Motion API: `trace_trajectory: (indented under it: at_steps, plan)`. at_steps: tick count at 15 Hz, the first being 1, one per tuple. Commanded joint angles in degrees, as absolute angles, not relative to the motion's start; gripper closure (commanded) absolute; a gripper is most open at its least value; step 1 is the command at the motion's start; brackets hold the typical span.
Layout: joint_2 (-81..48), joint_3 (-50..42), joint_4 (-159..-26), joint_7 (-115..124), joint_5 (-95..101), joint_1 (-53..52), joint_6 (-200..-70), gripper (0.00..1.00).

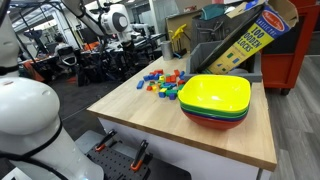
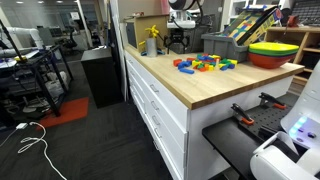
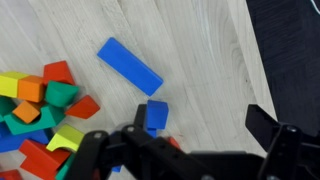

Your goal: Lift a blue block next to the orange block and pile it on top of the other piled blocks

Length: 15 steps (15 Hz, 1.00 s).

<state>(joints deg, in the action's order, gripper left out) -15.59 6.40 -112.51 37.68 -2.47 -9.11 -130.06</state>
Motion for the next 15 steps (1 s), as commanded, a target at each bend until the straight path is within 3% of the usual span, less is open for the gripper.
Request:
trace_trajectory:
  at_steps: [1,15]
  plan:
    - [-19.83,4.02,-107.68,41.05,-1.75,-10.34,-129.70,0.00]
    - [-28.24,-0.41,-104.87,42.76,-1.83,-11.73,-129.66,0.00]
